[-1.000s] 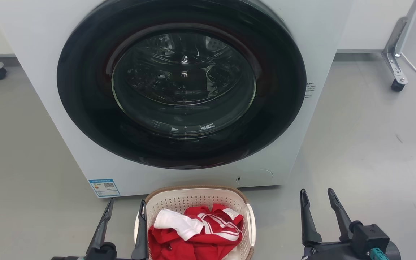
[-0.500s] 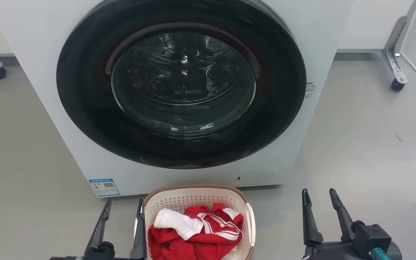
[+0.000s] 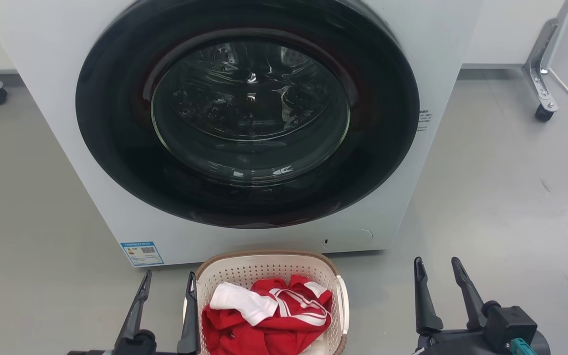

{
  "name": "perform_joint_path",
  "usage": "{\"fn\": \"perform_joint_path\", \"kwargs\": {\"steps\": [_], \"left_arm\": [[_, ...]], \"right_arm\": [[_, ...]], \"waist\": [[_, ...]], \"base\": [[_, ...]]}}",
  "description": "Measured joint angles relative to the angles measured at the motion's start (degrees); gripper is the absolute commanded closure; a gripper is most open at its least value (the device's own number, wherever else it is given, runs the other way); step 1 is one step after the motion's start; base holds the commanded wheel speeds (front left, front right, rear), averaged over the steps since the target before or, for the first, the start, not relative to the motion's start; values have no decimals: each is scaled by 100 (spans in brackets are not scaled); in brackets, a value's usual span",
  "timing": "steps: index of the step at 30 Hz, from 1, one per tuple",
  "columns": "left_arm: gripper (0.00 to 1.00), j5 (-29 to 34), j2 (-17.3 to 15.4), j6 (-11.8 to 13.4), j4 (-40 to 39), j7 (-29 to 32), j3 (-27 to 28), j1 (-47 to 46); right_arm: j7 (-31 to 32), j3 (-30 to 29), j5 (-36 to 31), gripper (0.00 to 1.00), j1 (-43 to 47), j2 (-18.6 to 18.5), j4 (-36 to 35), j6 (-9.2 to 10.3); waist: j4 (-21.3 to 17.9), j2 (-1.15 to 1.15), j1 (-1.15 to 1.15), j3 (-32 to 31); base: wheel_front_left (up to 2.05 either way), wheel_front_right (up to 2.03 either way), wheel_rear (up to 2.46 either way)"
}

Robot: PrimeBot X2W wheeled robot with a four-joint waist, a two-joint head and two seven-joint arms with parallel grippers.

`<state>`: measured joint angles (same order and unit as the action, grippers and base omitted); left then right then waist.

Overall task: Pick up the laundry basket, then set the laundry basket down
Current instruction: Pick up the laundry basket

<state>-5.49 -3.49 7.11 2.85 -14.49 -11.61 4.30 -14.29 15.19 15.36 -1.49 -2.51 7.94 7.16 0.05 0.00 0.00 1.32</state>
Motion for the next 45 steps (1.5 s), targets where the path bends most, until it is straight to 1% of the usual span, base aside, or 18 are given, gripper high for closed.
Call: {"fn": "perform_joint_path", "kwargs": {"steps": [4,7,8,14,19,32,45], "left_arm": [[0,10,1,0,-26,0,-12,1],[0,13,3,0,-34,0,-14,-10],[0,13,3,0,-34,0,-14,-20],[0,5,8,-9,-13,0,12,-224],[0,-69,20,-64,179,0,88,-647],[0,-211,52,-202,1228,0,158,-1738],[0,-422,125,-318,2210,0,147,-2951]], "right_arm": [[0,-63,4,0,35,-1,-62,0],[0,-165,360,0,44,0,-156,0],[0,-221,389,0,43,-1,-174,7],[0,-350,413,0,-82,-1,-199,25],[-1,-416,377,0,-475,-2,-109,25],[-27,-428,276,0,-1483,-20,590,-110],[-42,-352,286,0,-2414,-46,1425,-120]], "waist": [[9,0,0,72],[22,0,0,173],[27,0,0,213],[68,0,0,524],[102,0,0,876],[175,1,1,1923],[277,1,1,3027]], "base": [[0,0,0],[0,0,0],[0,0,0],[0,0,0],[0,0,0],[0,0,0],[0,0,0]]}}
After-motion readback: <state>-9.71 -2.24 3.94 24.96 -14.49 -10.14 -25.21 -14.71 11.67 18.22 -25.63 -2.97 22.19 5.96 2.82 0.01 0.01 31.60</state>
